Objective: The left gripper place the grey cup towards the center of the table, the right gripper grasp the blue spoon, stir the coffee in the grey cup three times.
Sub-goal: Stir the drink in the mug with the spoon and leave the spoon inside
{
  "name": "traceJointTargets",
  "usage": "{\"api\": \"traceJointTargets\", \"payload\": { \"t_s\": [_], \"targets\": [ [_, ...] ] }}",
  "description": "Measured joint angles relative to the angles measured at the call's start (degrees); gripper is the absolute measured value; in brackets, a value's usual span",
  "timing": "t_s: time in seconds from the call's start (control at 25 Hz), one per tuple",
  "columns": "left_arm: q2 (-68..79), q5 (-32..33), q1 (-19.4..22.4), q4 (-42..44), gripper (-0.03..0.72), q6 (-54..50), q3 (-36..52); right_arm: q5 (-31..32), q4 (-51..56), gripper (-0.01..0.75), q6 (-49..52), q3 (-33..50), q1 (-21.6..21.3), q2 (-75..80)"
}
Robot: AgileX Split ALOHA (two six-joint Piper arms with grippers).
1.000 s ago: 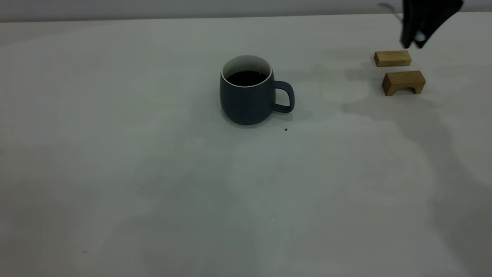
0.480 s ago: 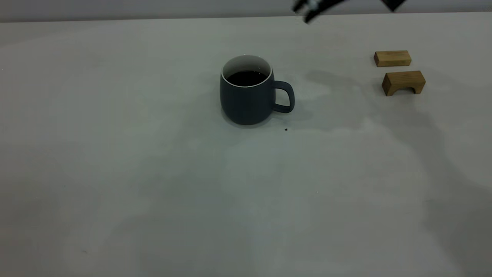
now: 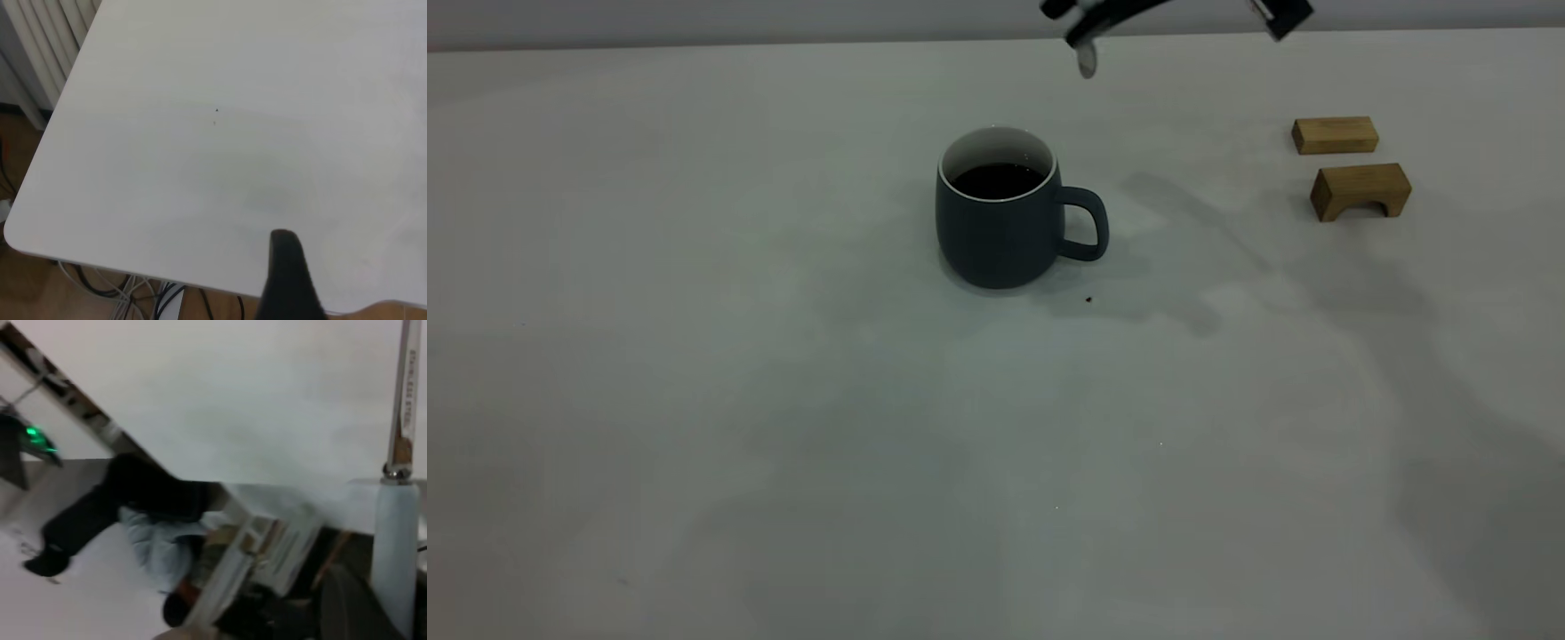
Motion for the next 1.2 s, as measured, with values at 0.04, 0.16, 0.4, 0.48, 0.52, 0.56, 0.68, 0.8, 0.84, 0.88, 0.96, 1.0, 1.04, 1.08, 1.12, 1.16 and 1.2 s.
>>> {"api": "traceJointTargets", "payload": {
  "t_s": [0.04, 0.16, 0.4, 0.48, 0.52, 0.56, 0.68, 0.8, 0.84, 0.88, 0.96, 1.0, 1.04, 1.08, 1.12, 1.16, 1.2],
  "targets": [
    [0.0, 0.0, 0.0, 0.0, 0.583, 0.0, 0.0, 0.0, 1.0, 0.136, 0.9, 0.0, 0.1, 0.2],
    [0.0, 0.0, 0.0, 0.0, 0.583, 0.0, 0.0, -0.1, 5.2, 0.136, 2.6, 0.0, 1.0, 1.6],
    [0.0, 0.0, 0.0, 0.0, 0.583, 0.0, 0.0, -0.2, 13.9, 0.134, 5.4, 0.0, 2.9, 5.2],
    [0.0, 0.0, 0.0, 0.0, 0.583, 0.0, 0.0, -0.4, 16.1, 0.133, 6.4, 0.0, 3.1, 5.5],
    [0.0, 0.0, 0.0, 0.0, 0.583, 0.0, 0.0, -0.4, 16.9, 0.133, 7.1, 0.0, 3.3, 5.6],
    [0.0, 0.0, 0.0, 0.0, 0.583, 0.0, 0.0, -0.4, 17.5, 0.133, 8.0, 0.0, 3.5, 5.6],
    [0.0, 0.0, 0.0, 0.0, 0.583, 0.0, 0.0, -0.5, 18.0, 0.133, 10.3, 0.0, 4.1, 5.9],
    [0.0, 0.0, 0.0, 0.0, 0.583, 0.0, 0.0, -0.5, 19.4, 0.133, 11.1, 0.0, 4.3, 7.1],
    [0.0, 0.0, 0.0, 0.0, 0.583, 0.0, 0.0, -0.5, 19.9, 0.133, 11.2, 0.0, 4.3, 7.6],
    [0.0, 0.0, 0.0, 0.0, 0.583, 0.0, 0.0, -0.6, 20.5, 0.133, 11.3, 0.0, 4.3, 8.2],
    [0.0, 0.0, 0.0, 0.0, 0.583, 0.0, 0.0, -0.6, 21.7, 0.133, 11.4, 0.0, 4.3, 9.3],
    [0.0, 0.0, 0.0, 0.0, 0.583, 0.0, 0.0, -0.7, 22.4, 0.133, 11.4, 0.0, 4.3, 9.6],
    [0.0, 0.0, 0.0, 0.0, 0.583, 0.0, 0.0, -0.8, 22.6, 0.133, 11.4, 0.0, 4.3, 9.7],
    [0.0, 0.0, 0.0, 0.0, 0.583, 0.0, 0.0, -0.8, 22.7, 0.133, 11.4, 0.0, 4.3, 9.8],
    [0.0, 0.0, 0.0, 0.0, 0.583, 0.0, 0.0, -0.8, 22.8, 0.132, 11.3, 0.0, 4.3, 9.8],
    [0.0, 0.0, 0.0, 0.0, 0.583, 0.0, 0.0, -0.8, 23.0, 0.132, 11.2, 0.0, 4.3, 9.8],
    [0.0, 0.0, 0.0, 0.0, 0.583, 0.0, 0.0, -0.8, 23.0, 0.132, 10.9, 0.0, 4.2, 9.8]
  ]
}}
